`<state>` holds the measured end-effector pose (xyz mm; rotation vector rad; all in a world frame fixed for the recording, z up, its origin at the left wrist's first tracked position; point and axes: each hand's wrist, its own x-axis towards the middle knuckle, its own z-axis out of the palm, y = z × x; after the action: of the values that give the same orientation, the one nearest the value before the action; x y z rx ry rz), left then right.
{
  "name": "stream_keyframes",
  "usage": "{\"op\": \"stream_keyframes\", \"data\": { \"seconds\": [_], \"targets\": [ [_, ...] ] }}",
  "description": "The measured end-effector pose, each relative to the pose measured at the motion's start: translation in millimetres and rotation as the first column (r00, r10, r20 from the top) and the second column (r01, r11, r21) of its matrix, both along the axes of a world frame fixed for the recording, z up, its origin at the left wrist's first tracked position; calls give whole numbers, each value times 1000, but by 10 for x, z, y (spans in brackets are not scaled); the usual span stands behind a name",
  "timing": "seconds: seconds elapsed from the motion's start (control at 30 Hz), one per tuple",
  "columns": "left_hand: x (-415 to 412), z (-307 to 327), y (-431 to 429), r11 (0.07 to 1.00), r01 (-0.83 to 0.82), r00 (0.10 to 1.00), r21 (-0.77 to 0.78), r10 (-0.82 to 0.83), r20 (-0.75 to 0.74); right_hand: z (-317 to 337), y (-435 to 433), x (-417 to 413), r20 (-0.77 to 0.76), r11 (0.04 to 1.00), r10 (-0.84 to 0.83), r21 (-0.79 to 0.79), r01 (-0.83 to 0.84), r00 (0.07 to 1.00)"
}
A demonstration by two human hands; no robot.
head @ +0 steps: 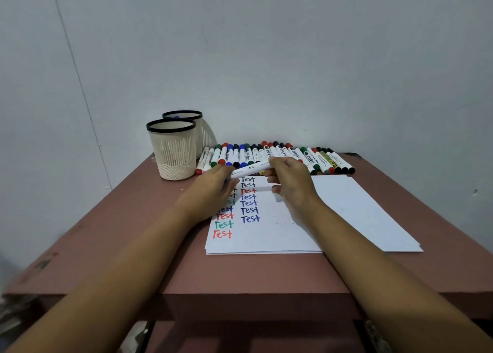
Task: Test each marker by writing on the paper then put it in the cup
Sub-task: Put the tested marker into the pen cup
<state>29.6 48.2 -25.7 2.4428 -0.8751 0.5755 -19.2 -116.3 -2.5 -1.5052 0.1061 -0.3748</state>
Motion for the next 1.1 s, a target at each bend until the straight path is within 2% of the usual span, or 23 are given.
{"op": "stream_keyframes", "data": {
  "seconds": [0.1, 0.17, 0.4, 0.7, 0.8, 0.87, 0.97, 1.03, 1.1],
  "targets": [
    [-10, 1, -44, 1000, 19, 1000, 9, -19, -24, -36, 31, 9, -12, 986, 122, 119, -120, 992],
    [-30, 4, -76, 999, 43, 998, 17, -42, -37, -72, 63, 14, -25, 979, 184, 92, -181, 983],
    [-52, 14, -82, 995, 77, 997, 62, -75, -25, -91, 100, 46, 49, 995, 97, -30, -96, 994],
    [-30, -26, -45, 999, 9, 999, -31, -8, 33, -63, 77, 15, 118, 992, 128, -26, -126, 985],
    [-44, -31, -37, 997, 23, 1000, -67, -24, -8, -48, 88, 0, 93, 993, 120, 7, -121, 988],
    [-64, 2, -34, 992, 23, 994, -126, -36, -104, -18, 98, -14, 80, 988, 97, 114, -106, 992],
    [-58, 37, -13, 944, -34, 975, -328, -41, -218, 37, 69, -53, 62, 917, 81, 386, -99, 995],
    [11, 20, 10, 867, -106, 961, -487, -36, -274, 50, 53, -100, 48, 854, 135, 501, -141, 990],
    [79, 6, 22, 774, -198, 929, -601, -48, -368, 49, 42, -141, 38, 841, 186, 511, -179, 982]
  ]
}}
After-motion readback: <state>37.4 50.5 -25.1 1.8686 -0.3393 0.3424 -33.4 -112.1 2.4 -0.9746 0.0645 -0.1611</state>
